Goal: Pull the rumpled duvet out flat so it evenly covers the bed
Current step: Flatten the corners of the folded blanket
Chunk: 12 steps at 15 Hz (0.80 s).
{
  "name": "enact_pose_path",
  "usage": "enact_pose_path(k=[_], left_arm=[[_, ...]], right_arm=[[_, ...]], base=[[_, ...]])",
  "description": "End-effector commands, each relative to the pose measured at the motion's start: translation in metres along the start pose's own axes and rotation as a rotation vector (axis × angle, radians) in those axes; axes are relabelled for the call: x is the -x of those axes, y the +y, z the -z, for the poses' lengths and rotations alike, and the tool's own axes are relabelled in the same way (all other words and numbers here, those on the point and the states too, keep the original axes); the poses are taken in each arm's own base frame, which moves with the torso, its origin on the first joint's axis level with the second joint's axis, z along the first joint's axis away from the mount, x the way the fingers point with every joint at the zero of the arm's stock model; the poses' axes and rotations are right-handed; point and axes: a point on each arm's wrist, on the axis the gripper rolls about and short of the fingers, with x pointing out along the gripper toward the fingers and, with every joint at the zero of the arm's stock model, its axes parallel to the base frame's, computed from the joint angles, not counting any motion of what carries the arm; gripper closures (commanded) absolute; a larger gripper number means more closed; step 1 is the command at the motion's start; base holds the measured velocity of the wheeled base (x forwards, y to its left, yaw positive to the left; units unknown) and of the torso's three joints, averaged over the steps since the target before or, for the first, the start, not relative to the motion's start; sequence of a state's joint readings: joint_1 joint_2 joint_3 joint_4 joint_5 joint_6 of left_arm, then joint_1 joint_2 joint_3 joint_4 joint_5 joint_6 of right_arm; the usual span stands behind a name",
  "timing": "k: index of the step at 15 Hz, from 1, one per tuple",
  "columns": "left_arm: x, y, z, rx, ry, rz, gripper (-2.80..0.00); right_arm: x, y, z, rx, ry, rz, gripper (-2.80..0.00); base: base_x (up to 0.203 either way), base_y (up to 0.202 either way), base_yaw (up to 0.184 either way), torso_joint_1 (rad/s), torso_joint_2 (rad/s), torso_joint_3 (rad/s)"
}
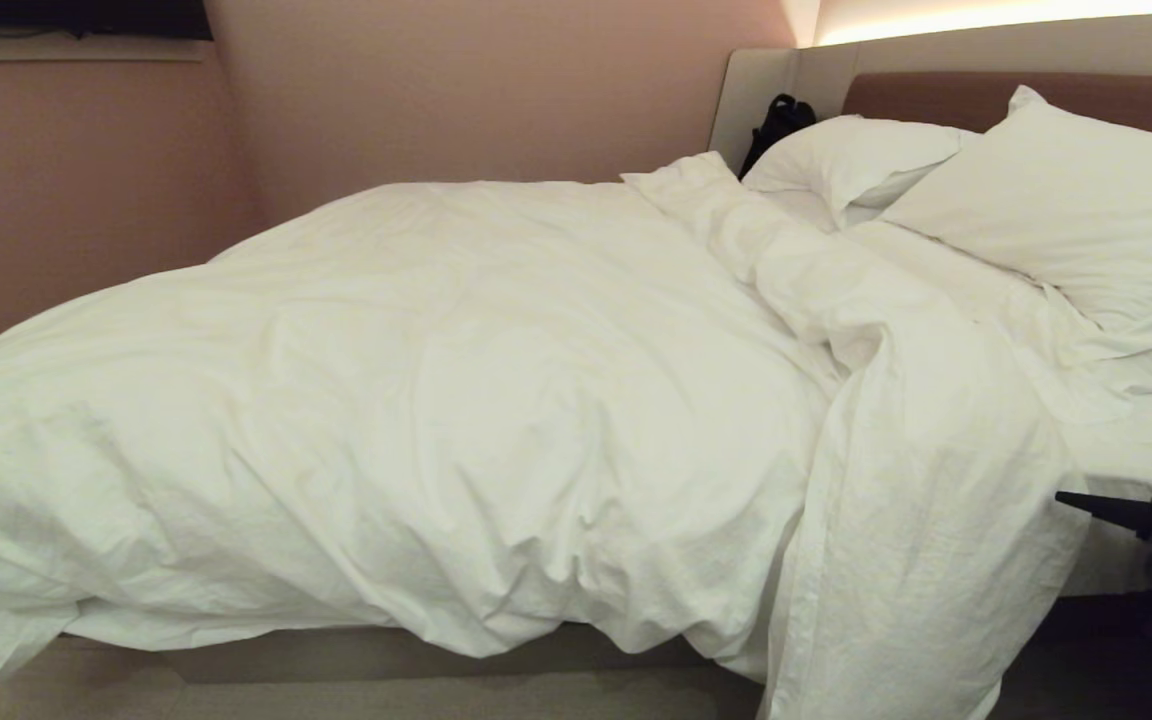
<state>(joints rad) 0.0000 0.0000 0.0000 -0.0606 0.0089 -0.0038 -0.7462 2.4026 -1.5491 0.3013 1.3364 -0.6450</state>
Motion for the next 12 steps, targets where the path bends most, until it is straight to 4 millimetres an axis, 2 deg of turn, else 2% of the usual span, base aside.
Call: enact_pose_path(k=[1,12], left_arm=[[0.0000,0.0000,-0.0001,0.001,-0.001,0.000,0.00],[0.0000,0.0000,-0.0001,0.001,-0.001,0.000,0.00]], right_arm=[[-0.0009,-0.0012,0.0021,0.027,-0.009,-0.004,0.00],[0.0001,0.0024,-0.0001,0.027,-0.016,-0.013,0.00]], base=[[0.000,0.000,0.000,0.000,0.00,0.000],[0.000,0.000,0.000,0.000,0.00,0.000]])
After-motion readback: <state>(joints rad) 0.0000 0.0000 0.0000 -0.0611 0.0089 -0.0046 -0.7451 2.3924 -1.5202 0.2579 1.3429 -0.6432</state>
